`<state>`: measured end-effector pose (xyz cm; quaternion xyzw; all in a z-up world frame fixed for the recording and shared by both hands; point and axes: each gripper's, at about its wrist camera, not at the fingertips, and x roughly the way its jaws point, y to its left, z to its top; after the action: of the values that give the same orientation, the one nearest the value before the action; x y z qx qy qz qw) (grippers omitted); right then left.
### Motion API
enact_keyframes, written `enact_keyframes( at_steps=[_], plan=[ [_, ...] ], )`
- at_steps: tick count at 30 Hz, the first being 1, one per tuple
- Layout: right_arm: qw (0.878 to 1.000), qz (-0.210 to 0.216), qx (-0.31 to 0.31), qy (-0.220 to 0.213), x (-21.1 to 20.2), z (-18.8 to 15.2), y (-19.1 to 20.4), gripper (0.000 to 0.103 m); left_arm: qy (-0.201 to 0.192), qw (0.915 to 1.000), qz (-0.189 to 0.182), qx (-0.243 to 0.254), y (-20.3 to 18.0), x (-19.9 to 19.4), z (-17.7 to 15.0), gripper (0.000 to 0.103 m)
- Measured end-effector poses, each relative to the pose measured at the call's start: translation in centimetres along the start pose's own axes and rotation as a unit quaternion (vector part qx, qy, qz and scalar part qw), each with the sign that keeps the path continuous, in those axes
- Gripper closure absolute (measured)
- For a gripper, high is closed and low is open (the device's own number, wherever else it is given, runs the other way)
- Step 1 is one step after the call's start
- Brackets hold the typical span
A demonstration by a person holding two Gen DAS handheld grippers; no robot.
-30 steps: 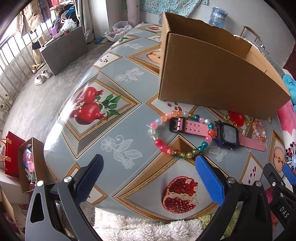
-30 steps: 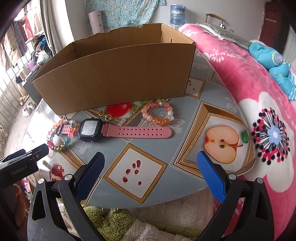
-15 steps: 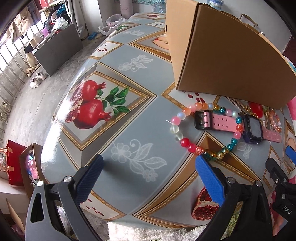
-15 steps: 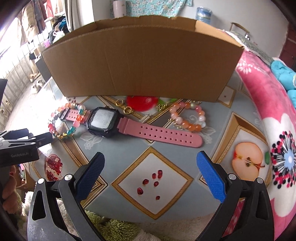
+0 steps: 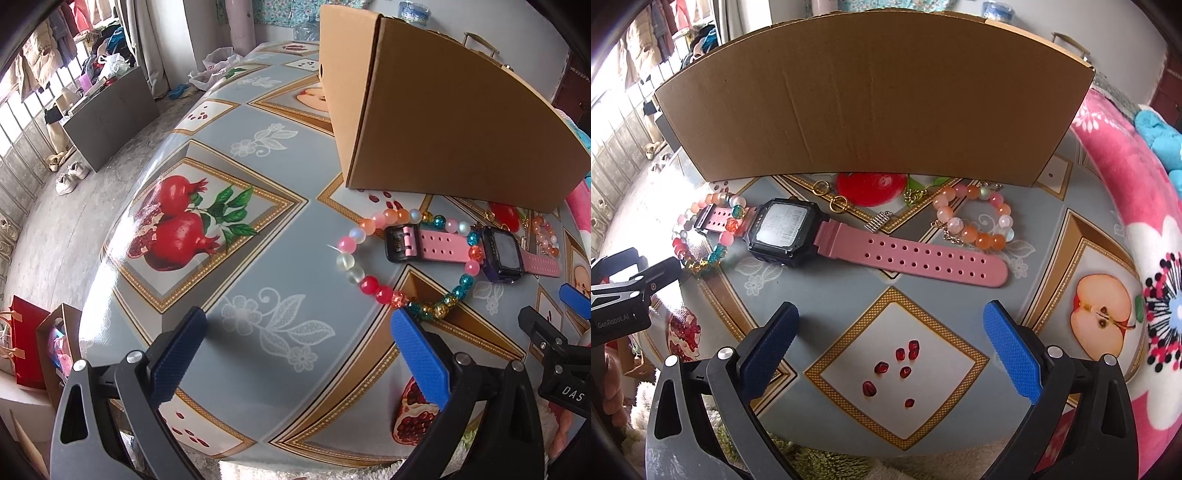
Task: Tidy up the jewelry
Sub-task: 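Close the left tool on the multicolour bead bracelet while the right tool grips it too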
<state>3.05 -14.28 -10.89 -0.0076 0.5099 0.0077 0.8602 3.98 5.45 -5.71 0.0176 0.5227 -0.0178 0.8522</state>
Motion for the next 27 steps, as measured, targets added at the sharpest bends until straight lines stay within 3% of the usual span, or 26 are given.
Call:
enact_keyframes(
  at_steps=[13, 19, 24, 27],
  plan=[
    [1.0, 0.011, 0.004, -0.002, -0.1, 0.6, -0.8, 0.007, -0.017, 0.9996, -0.012, 0.019, 0.2, -0.5, -0.3, 0.005],
    [0.997, 0.062, 0.008, -0.055, -3.1, 0.9, -1.0, 0.008, -0.061, 0.9969, -0.048, 0.01, 1.0, -2.1, 0.2, 0.007],
    [0.988, 0.134, -0.006, -0.08, -4.2, 1.7, 0.3, 0.008, -0.095, 0.9915, -0.087, 0.02, 1.0, -3.5, 1.0, 0.02],
    [0.982, 0.162, -0.028, -0.092, -4.5, 2.4, 1.5, 0.019, -0.098, 0.9893, -0.103, 0.033, 0.6, -3.4, 1.4, 0.032]
  ],
)
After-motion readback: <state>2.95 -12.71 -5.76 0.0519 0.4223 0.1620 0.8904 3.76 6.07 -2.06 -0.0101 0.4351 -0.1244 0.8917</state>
